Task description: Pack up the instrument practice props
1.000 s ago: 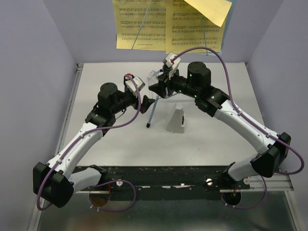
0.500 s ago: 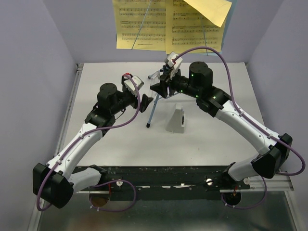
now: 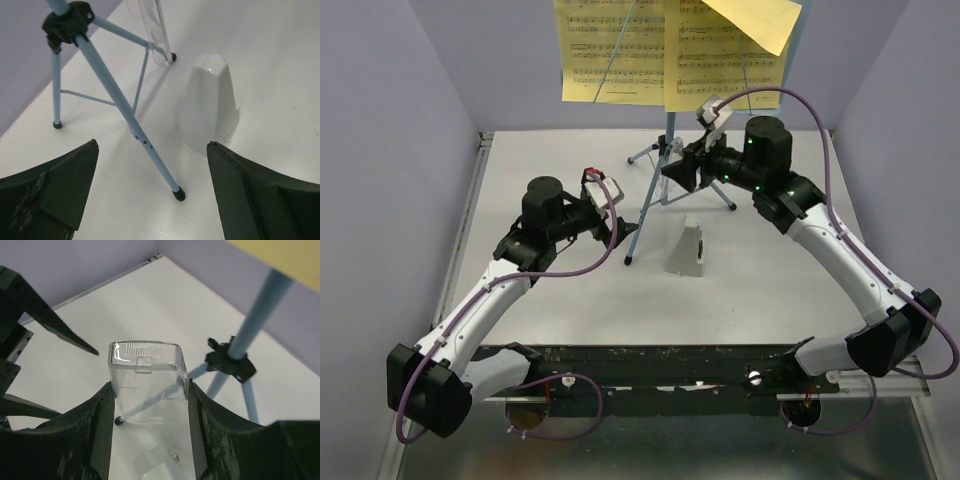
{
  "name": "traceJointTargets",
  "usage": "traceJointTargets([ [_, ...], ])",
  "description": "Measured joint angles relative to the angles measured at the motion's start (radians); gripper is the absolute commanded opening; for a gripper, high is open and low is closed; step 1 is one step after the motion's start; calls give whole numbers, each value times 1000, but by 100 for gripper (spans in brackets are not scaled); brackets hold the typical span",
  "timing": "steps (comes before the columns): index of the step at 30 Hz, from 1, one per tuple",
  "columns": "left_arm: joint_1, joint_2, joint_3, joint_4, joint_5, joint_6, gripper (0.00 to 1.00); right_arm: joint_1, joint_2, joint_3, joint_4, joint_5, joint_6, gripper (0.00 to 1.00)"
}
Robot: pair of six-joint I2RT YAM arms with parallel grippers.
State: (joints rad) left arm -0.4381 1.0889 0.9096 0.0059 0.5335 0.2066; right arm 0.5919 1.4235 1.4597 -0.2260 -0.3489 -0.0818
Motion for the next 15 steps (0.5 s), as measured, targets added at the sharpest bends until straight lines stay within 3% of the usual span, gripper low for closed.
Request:
traceJointTargets([
  [7, -2, 56, 69, -202, 185, 233, 98, -157, -203, -131, -9, -149, -87, 0],
  [11, -16, 185, 225, -300, 260, 349, 95, -222, -327, -265, -12, -266, -157, 0],
  [15, -63, 342, 401, -392, 322, 442, 88, -297, -353, -324, -45, -340, -195, 0],
])
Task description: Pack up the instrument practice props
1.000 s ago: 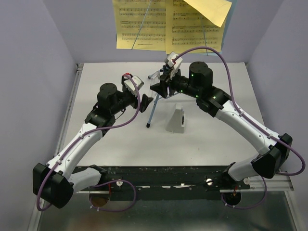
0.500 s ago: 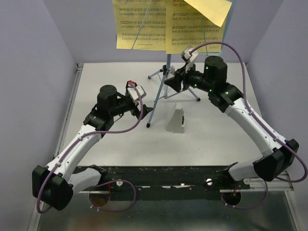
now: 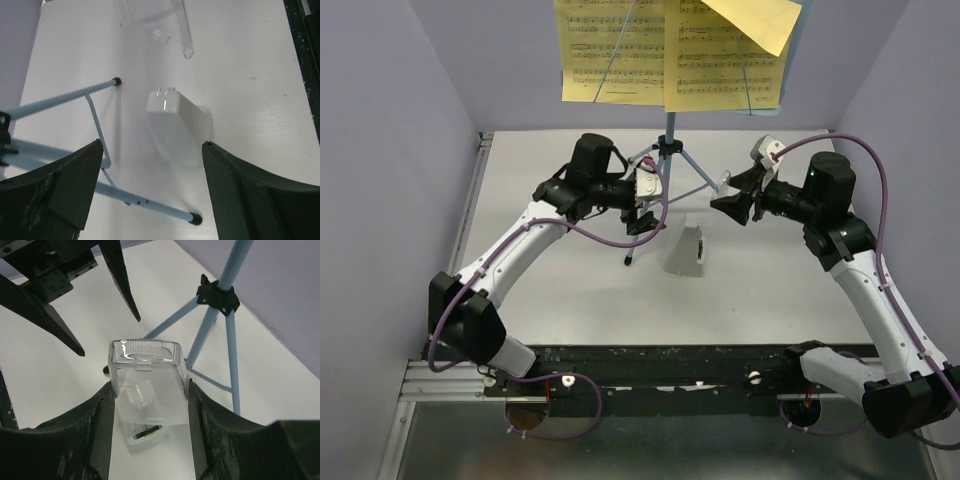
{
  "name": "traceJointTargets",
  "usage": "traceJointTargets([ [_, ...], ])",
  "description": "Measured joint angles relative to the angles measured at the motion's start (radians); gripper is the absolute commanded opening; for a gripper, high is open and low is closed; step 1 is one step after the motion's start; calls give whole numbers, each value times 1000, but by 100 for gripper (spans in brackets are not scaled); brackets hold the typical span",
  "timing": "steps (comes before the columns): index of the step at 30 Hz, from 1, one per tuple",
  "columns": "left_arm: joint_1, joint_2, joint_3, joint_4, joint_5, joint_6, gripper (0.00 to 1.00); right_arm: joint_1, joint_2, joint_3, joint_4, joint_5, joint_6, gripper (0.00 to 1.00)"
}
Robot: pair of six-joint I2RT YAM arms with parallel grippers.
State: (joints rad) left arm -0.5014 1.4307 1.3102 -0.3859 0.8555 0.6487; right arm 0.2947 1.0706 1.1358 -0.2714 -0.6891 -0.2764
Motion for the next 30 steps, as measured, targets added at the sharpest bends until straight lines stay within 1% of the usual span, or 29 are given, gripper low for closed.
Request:
traceJointTargets([
  [3, -50, 117, 126, -79, 37, 60, 85, -63, -1, -8, -35, -34, -18, 0],
  [8, -110, 265, 249, -143, 51, 90, 82, -162, -14, -8, -98, -62, -33, 0],
  [12, -140, 333, 280, -172, 49, 89, 78, -193, -44, -26, -123, -61, -56, 0],
  [16, -153, 362, 285, -187, 32, 96, 77, -193, -75, -60, -141, -63, -84, 0],
  [18, -155, 368, 287, -187, 20, 95, 74, -193, -76, -68, -143, -63, -94, 0],
  [20, -154, 372, 290, -184, 11, 95, 68, -193, -77, -78, -142, -64, -108, 0],
  [22, -154, 375, 296, -185, 5, 95, 60, -193, -84, -97, -143, -71, -122, 0],
  [25, -154, 383, 317, -195, 0, 101, 39, -193, -89, -120, -146, -96, -135, 0],
  [27, -154, 391, 333, -211, -2, 108, 31, -193, -89, -128, -150, -117, -149, 0],
  [30, -155, 391, 339, -233, -2, 128, 23, -193, -80, -148, -167, -190, -217, 0],
])
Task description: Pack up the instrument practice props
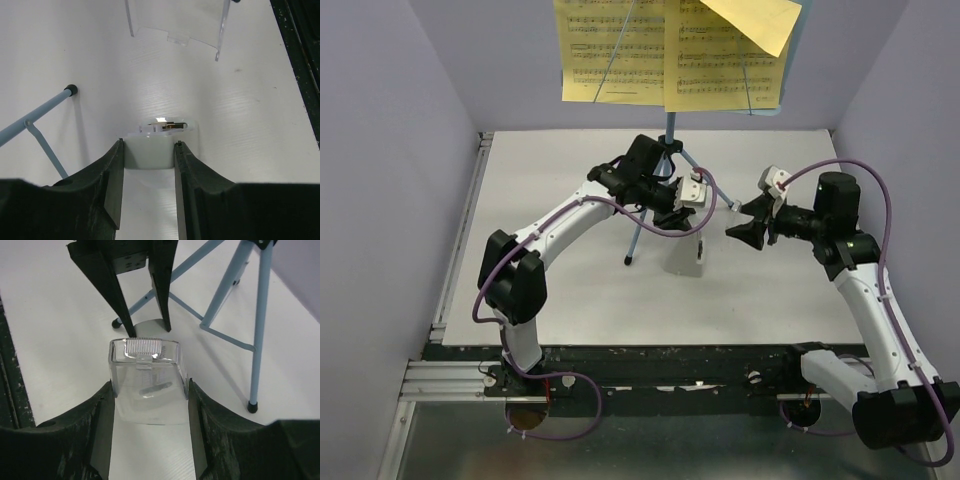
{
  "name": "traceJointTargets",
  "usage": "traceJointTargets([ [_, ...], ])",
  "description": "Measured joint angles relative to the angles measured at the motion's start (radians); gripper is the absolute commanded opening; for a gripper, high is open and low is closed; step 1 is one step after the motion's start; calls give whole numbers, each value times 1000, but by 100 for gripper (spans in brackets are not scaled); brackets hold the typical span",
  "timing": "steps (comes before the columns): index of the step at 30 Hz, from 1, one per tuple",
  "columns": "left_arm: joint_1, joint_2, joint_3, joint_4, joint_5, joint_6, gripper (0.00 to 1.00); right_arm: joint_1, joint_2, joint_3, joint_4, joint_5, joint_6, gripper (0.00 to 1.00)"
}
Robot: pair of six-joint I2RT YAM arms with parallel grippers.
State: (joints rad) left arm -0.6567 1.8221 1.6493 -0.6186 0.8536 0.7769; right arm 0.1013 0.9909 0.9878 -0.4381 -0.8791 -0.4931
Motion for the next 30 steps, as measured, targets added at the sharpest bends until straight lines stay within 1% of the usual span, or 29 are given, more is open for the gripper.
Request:
traceJointTargets([
  [2, 0, -1, 0, -5, 0, 9, 15, 0, 18, -6, -15, -34, -19, 0],
  [5, 1, -9, -3, -25, 0, 22, 10, 0, 57, -15, -25, -91, -44, 0],
  [11, 19, -77, -53, -125, 1, 51, 8, 3, 68, -121, -11, -216, -124, 0],
  [15, 27, -142, -112, -171, 0, 66, 6, 21, 80, -180, 41, -263, -144, 0],
  [17, 30, -169, -138, -180, 0, 63, 6, 36, 82, -219, 115, -274, -119, 0],
  [20, 31, -201, -177, -169, 0, 48, 7, 71, 84, -314, 329, -277, -10, 0],
  [22, 31, -214, -195, -154, 0, 36, 6, 106, 93, -349, 423, -275, 43, 0],
  [26, 31, -225, -212, -134, -1, 22, 6, 179, 125, -372, 589, -268, 117, 0],
  [30, 31, -231, -220, -127, -4, 19, 7, 242, 140, -398, 684, -262, 142, 0],
])
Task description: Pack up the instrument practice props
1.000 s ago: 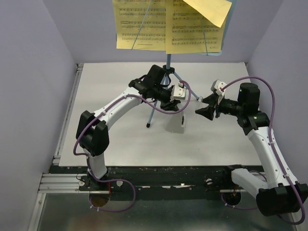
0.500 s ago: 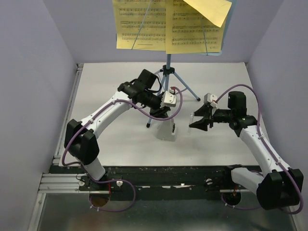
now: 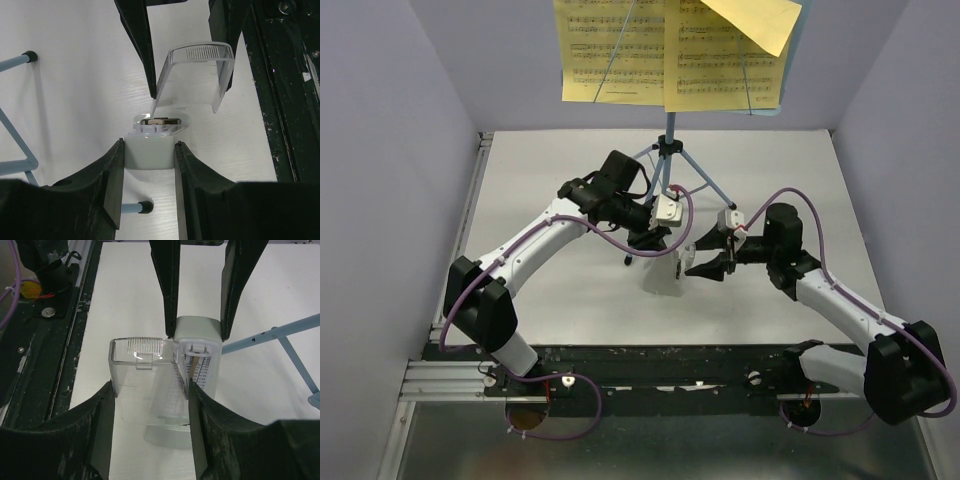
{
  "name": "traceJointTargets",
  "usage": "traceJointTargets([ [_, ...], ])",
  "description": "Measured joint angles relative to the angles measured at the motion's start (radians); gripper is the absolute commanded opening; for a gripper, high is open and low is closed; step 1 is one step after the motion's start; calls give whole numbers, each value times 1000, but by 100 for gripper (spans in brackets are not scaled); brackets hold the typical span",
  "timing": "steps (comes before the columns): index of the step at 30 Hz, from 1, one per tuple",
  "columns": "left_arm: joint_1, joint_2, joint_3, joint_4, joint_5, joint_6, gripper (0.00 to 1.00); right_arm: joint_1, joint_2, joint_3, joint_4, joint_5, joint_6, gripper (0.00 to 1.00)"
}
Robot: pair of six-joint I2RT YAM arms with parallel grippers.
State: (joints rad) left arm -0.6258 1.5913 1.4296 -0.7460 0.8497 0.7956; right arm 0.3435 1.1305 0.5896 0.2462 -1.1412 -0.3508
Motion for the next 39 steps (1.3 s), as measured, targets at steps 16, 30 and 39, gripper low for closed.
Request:
traceJointTargets([
  [16, -3, -10, -13, 12, -3, -4, 7, 18, 76, -15, 105, 36, -6, 0],
  [30, -3, -11, -14, 12, -4, -3, 6, 37, 123, -7, 65, 46, -95, 0],
  [39, -3, -13, -18, 15, -5, -3, 7, 48, 144, -3, 80, 81, -110, 0],
])
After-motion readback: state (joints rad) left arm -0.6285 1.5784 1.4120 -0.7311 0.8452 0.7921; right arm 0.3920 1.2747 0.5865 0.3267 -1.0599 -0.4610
